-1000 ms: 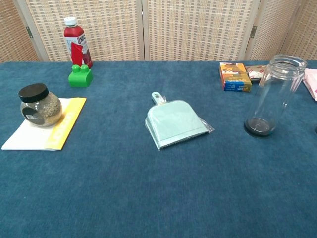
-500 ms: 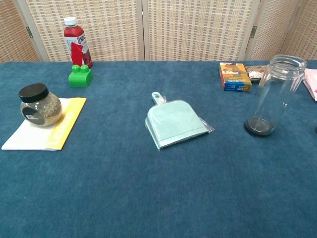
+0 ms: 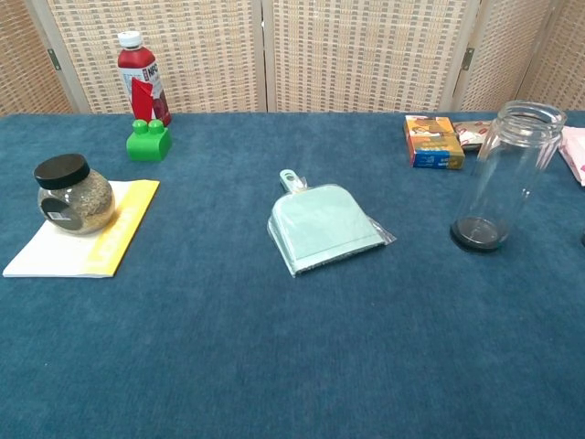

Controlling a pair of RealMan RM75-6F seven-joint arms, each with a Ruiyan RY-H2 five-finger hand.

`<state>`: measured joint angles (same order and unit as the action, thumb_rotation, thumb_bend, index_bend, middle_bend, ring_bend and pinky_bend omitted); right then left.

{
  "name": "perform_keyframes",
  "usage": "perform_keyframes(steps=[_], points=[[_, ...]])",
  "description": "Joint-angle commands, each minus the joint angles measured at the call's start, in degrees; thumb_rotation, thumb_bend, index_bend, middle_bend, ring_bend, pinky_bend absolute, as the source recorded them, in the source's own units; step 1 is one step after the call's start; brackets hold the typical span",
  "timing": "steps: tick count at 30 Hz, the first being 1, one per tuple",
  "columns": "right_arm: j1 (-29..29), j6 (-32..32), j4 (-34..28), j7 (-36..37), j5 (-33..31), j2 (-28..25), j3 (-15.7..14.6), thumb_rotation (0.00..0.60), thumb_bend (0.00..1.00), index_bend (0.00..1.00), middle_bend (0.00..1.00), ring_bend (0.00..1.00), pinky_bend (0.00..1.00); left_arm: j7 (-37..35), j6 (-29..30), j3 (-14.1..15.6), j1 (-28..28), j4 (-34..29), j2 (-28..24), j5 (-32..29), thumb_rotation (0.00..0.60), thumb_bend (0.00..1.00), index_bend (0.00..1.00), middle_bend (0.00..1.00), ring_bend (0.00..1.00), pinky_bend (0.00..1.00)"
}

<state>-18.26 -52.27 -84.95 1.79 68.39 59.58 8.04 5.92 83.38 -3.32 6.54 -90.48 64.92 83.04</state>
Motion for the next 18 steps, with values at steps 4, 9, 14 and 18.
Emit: perform_keyframes(steps=[4, 9, 14, 18], points=[[-2.9, 4.8, 2.0, -0.6, -3.3, 0.3, -0.1, 0.6, 0.41, 0.33, 0.0, 0.0, 0.0, 0.0, 0.2, 0.0, 0.0, 0.1, 0.1, 0.1, 0.6, 0.49, 0.01, 0.0, 0.0, 0.02], [-4.2, 6.6, 2.6, -2.6, -5.1, 0.7, -0.6, 0.6, 0.4, 0.33, 0.0, 0.0, 0.0, -0.1, 0.3, -0.1, 0.0, 0.2, 0.1, 0.1, 0.6, 0.49, 0.01, 0.0, 0.0, 0.02], [-4.7, 6.2, 3.1, -4.3, -6.1, 1.8, -1.2, 0.6, 0.38, 0.33, 0.0, 0.0, 0.0, -0.2, 0.5, -0.1, 0.0, 0.2, 0.1, 0.3, 0.6, 0.49, 0.01, 0.0, 0.0, 0.02], [-4.8, 6.3, 4.3, -3.9, -6.2, 3.3, -1.5, 0.6, 0.37, 0.33, 0.0, 0.0, 0.0, -0.3, 0.6, -0.1, 0.0, 0.2, 0.1, 0.5, 0.6, 0.49, 0.01, 0.0, 0.0, 0.02]])
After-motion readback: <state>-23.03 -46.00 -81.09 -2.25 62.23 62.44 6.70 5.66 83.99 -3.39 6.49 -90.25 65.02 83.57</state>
